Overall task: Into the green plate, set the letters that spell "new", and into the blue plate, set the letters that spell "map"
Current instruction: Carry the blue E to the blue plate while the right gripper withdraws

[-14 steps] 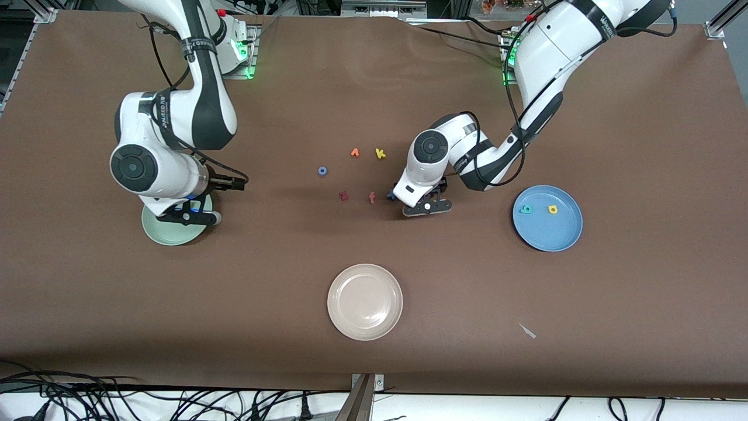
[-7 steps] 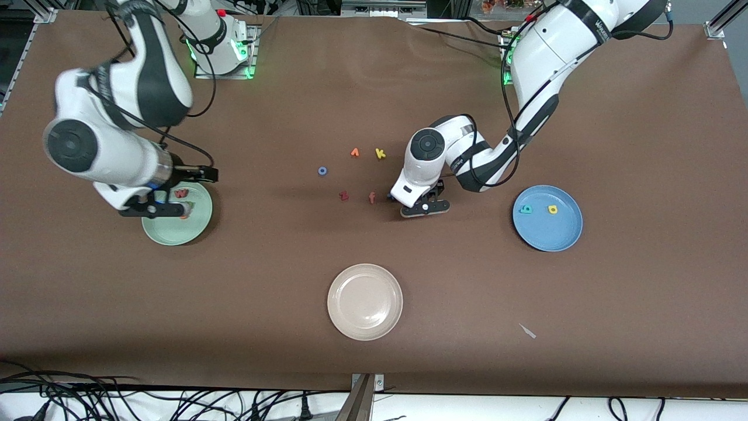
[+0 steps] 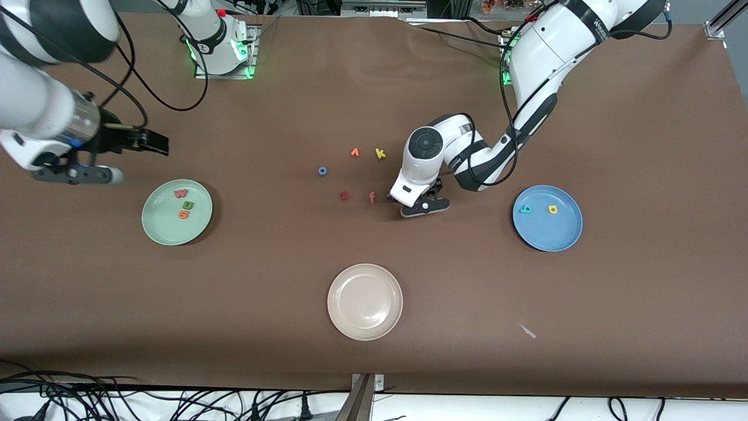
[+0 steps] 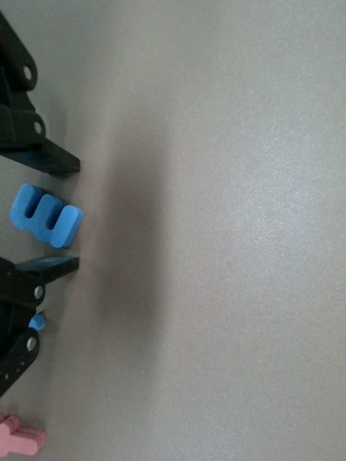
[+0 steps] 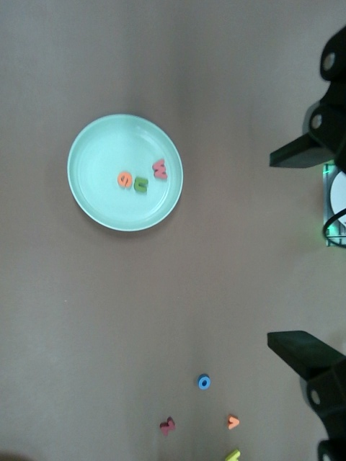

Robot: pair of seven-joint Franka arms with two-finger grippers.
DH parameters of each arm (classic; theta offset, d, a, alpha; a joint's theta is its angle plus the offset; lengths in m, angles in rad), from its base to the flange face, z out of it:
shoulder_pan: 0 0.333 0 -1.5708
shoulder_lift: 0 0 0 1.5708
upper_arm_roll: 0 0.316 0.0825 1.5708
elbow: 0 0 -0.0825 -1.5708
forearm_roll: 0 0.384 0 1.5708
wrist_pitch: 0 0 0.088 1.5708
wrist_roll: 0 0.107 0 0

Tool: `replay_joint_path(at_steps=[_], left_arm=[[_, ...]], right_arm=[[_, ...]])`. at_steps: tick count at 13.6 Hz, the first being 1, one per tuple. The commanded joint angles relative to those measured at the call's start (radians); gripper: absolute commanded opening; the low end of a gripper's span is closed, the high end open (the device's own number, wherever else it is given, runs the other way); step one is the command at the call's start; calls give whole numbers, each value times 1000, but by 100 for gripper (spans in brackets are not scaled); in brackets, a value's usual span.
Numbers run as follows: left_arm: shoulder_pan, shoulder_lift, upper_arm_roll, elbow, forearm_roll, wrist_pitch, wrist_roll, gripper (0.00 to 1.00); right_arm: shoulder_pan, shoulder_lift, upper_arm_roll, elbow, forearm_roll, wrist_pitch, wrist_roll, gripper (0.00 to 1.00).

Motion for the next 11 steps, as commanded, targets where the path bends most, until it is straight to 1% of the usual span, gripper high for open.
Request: replay_joint_path(at_steps=[1, 3, 4, 6, 8, 10, 11], left_arm=[[-23, 5, 11, 9, 32, -13, -37, 42], [-23, 5, 11, 9, 32, -13, -37, 27], [-23, 5, 11, 9, 32, -13, -38, 23], [-21, 5, 11, 10, 30, -13, -39, 19], [-6, -3, 10, 16, 17, -14, -37, 17], [35, -41, 4, 18, 9, -17, -35, 13], [57, -63, -4, 21, -15, -17, -31, 13]], right_arm=[[-57, -18, 17, 44, -1, -33, -1, 100], [-62, -21, 17, 35, 1, -12, 3, 100], [-62, -26, 17, 29, 1, 16, 3, 100], [-63, -45, 17, -13, 1, 56, 3, 100], [-69, -46, 17, -16, 1, 67, 3, 100], [-69, -46, 17, -13, -1, 67, 5, 100], [-68, -46, 17, -11, -1, 67, 5, 100]])
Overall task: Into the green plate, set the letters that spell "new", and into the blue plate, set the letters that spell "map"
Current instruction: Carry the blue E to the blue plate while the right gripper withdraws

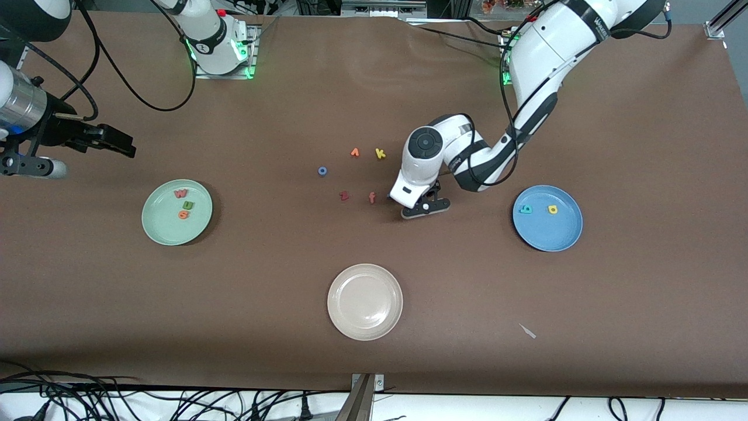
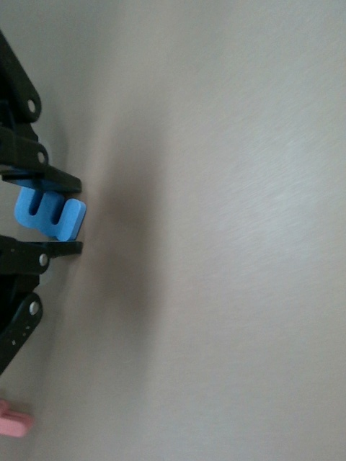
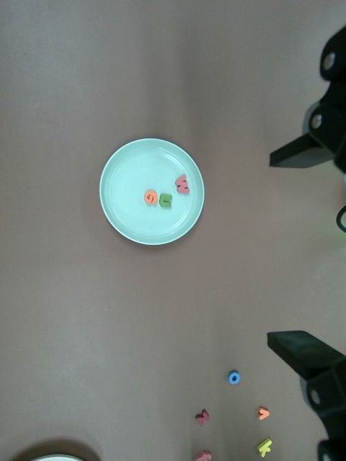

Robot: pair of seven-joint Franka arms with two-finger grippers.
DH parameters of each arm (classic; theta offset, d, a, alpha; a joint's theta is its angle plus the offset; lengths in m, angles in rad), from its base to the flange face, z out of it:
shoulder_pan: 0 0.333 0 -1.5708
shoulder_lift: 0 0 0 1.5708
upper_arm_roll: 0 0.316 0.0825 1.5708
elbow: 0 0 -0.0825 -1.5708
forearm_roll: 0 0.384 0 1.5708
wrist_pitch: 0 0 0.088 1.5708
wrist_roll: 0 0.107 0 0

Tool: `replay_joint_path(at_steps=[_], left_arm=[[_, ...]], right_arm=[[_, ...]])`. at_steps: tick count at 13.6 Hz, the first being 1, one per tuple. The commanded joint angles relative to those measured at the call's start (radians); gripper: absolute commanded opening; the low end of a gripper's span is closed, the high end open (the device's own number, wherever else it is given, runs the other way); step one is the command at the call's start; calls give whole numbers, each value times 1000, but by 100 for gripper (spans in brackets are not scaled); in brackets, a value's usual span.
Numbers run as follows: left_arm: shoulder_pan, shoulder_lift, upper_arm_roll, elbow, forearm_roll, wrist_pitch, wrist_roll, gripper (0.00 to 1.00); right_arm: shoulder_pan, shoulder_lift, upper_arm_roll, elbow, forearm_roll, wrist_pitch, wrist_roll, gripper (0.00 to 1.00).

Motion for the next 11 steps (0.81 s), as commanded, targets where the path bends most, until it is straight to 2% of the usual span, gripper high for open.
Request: replay_joint_path(at_steps=[1, 4, 6, 9, 11], left_arm=[[64, -77, -9, 15, -38, -26, 2, 13], [168, -82, -40, 87, -49, -141, 80, 13], [315, -84, -124, 104, -49, -236, 181, 13], [598, -82, -273, 102, -49, -401, 400, 13], [691, -76, -289, 90, -47, -498, 557, 13]], right_arm=[[-14, -28, 16, -26, -2, 16, 6, 100], [-14, -28, 16, -26, -2, 24, 6, 100], [-14, -26, 18, -24, -2, 29, 14, 100], [-14, -26, 18, -24, -2, 27, 15, 100], [-14, -25, 15, -22, -2, 29, 15, 100]])
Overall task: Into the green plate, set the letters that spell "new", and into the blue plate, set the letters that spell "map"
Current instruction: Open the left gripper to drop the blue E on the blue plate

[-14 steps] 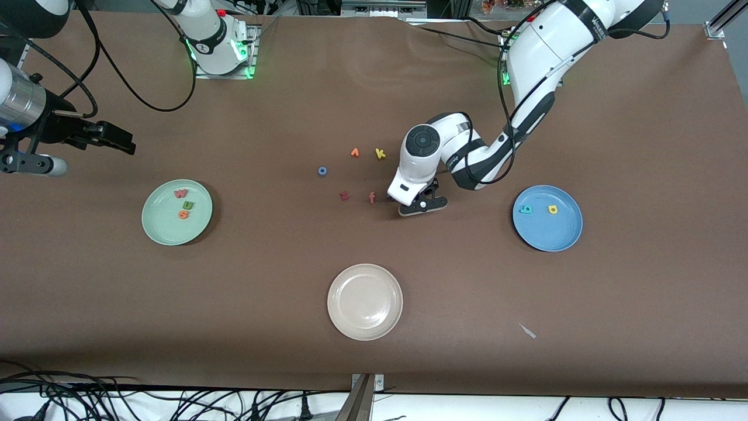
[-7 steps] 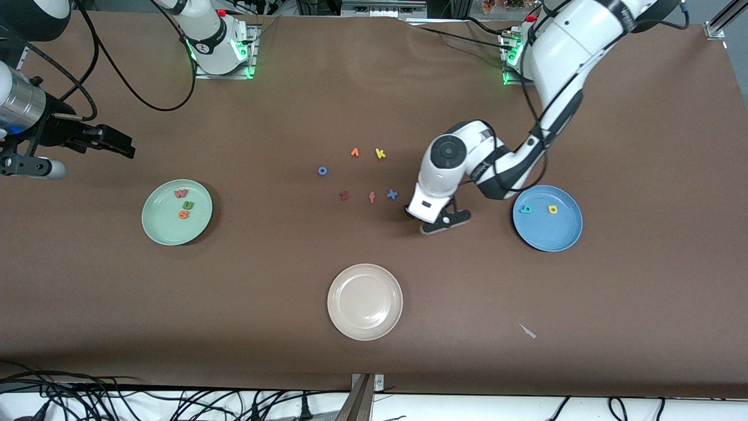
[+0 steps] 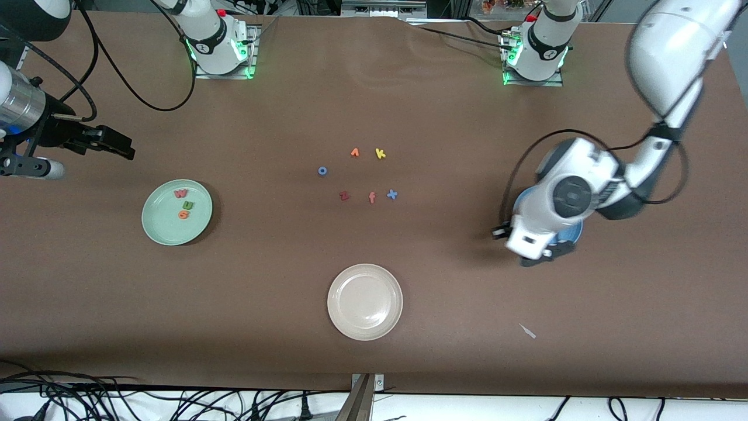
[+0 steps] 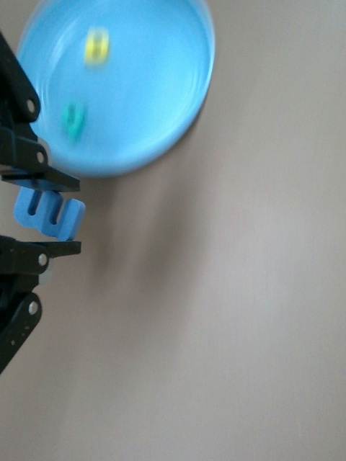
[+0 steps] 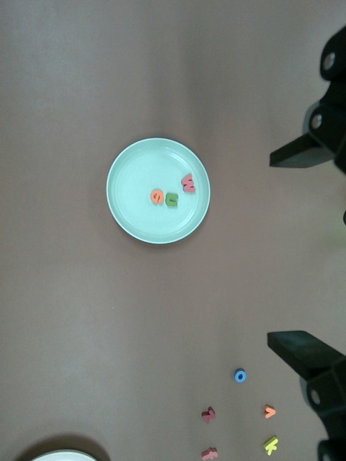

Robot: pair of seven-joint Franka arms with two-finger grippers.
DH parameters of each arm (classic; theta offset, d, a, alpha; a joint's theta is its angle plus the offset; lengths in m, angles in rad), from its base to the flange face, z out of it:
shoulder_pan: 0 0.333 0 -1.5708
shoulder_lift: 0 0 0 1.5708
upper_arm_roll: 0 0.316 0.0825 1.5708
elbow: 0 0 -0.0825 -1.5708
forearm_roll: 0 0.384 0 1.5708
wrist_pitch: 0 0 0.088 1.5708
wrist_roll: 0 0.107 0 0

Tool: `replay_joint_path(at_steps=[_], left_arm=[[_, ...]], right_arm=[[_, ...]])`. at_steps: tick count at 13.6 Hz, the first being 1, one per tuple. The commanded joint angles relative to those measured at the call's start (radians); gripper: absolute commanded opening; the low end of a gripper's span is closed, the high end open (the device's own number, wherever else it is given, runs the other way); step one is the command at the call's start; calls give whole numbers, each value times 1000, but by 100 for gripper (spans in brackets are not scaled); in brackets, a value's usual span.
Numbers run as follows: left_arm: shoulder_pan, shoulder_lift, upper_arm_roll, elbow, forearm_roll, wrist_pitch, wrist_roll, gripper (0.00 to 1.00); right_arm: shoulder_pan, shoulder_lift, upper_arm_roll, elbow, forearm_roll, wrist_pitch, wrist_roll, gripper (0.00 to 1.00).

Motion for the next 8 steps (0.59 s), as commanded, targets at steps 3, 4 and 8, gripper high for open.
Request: replay_joint_path(at_steps=[3, 4, 8], left_arm=[[121, 54, -4, -42, -8, -60, 231, 13], [119, 63, 13, -47, -8, -58, 244, 14], [118, 101, 71, -48, -8, -44, 307, 20]], right_arm=[[-13, -24, 14, -21, -2, 9, 12, 100], [-13, -24, 14, -21, -2, 9, 12, 100], [-13, -24, 14, -21, -2, 8, 12, 100]])
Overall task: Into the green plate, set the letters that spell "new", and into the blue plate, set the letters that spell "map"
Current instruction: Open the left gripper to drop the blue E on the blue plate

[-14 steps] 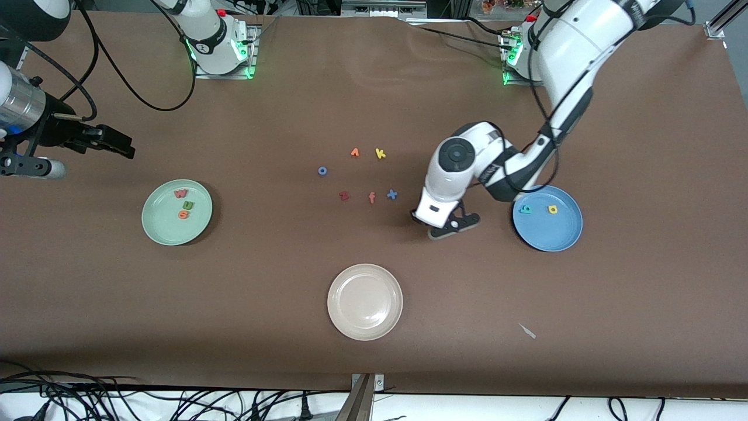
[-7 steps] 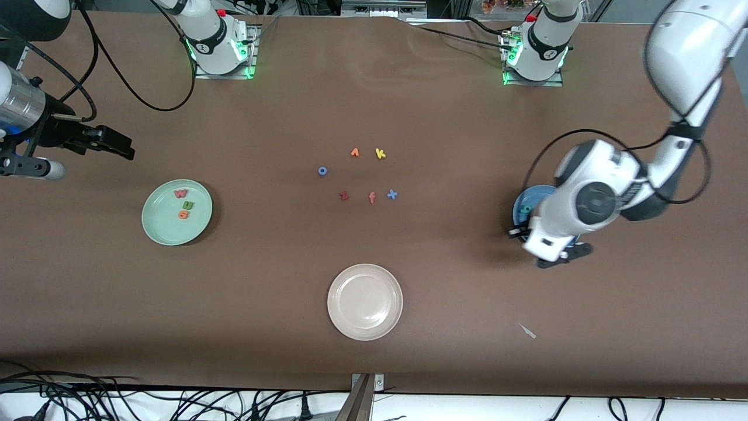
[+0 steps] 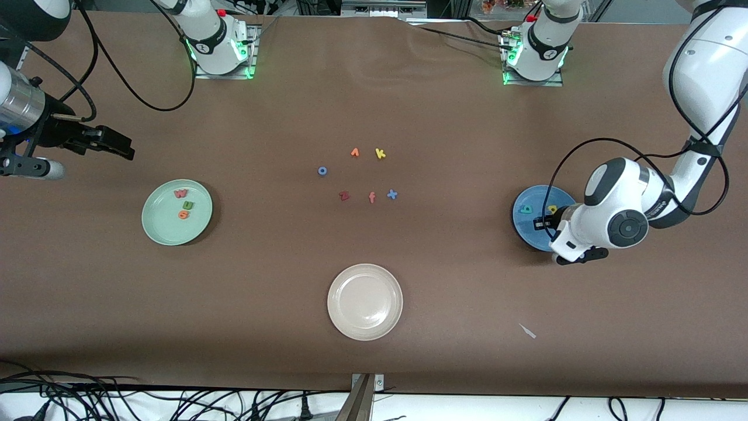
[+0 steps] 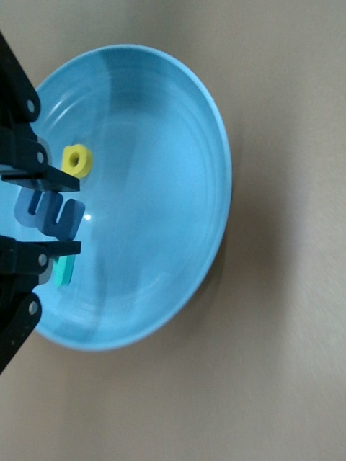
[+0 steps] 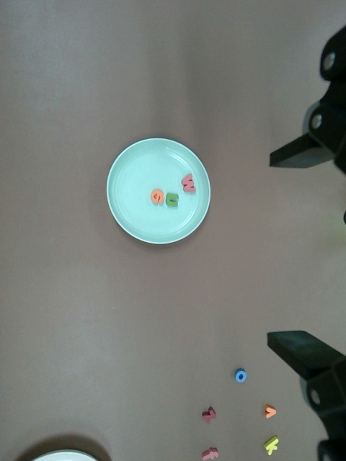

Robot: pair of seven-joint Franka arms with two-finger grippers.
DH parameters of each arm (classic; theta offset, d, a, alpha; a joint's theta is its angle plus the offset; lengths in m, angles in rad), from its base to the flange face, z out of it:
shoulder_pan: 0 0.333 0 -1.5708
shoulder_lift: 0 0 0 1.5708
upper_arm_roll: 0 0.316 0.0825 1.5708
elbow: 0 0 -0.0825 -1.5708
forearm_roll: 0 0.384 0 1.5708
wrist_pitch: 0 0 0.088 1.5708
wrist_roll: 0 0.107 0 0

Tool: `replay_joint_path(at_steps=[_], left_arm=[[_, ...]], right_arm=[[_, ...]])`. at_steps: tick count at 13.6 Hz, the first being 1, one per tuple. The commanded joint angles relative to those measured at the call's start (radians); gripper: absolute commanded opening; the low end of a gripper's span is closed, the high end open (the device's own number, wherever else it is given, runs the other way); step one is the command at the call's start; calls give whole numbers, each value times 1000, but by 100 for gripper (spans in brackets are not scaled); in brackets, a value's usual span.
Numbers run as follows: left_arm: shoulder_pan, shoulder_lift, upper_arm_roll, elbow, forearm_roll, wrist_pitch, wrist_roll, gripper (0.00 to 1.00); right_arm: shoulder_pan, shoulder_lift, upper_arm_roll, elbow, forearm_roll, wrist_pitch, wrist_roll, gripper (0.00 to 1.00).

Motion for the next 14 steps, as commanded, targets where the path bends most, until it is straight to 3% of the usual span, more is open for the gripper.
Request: replay_joint_path(at_steps=[1, 2, 3, 7, 11, 14], left_arm=[[-2, 5, 23, 7, -7, 7, 49, 33], [-1, 5, 23, 15, -8, 10, 49, 74], [1, 1, 21, 23, -8, 13, 49, 99], [9, -38, 9, 154, -24, -6, 43, 100], [7, -163, 4, 245, -24, -24, 43, 100], [-5, -208, 1, 327, -22, -116, 57, 100]], right_arm=[[-13, -24, 14, -20, -2, 7, 12, 100], [-13, -24, 14, -20, -2, 7, 12, 100], [-13, -24, 14, -20, -2, 4, 12, 100], [-13, -24, 14, -20, -2, 6, 12, 100], [-13, -24, 14, -20, -2, 4, 12, 100], [-13, -24, 14, -20, -2, 4, 12, 100]])
